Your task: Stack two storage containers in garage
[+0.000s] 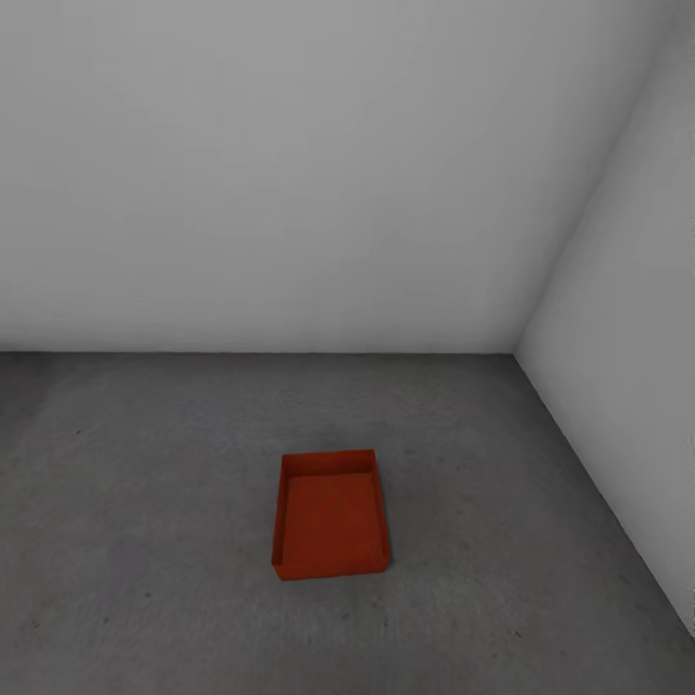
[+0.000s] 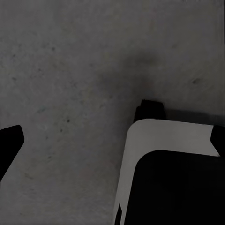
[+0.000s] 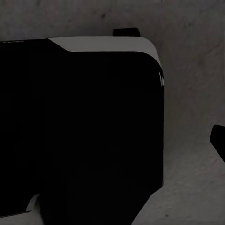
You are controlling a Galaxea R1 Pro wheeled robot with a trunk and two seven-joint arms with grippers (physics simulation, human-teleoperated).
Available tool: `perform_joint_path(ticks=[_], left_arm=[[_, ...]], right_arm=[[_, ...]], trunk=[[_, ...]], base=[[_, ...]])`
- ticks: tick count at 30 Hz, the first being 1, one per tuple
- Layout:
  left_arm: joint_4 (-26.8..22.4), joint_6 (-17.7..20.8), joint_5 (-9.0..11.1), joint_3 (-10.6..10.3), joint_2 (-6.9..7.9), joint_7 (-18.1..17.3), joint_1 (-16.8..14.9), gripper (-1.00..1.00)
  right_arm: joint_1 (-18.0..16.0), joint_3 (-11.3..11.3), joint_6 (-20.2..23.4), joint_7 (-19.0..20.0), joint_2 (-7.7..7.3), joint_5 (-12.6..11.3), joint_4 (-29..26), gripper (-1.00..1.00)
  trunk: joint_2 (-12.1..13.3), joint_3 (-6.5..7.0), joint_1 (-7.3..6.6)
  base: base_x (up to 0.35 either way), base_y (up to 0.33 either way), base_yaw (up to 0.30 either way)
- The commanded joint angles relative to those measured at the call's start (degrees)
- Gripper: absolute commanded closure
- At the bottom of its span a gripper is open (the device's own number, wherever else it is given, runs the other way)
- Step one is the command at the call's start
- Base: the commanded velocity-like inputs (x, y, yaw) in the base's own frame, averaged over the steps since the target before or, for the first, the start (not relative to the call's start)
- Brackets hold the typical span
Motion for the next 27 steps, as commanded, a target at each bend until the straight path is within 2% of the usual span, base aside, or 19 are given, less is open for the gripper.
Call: perform_joint_path(ticks=[1,27], left_arm=[[0.0,0.1,0.6,0.0,0.00,0.1,0.0,-1.00],[0.0,0.0,0.0,-0.1,-0.17,0.1,1.3,-1.00]], right_arm=[[-0.1,0.5,-0.3,0.0,0.03,-0.4,0.2,-1.00],[0.4,0.5,-0.3,0.0,-0.09,-0.4,0.2,-1.00]], trunk=[[0.0,0.05,0.00],[0.0,2.34,0.00]], base=[[0.000,0.000,-0.083],[0.000,0.000,-0.089]])
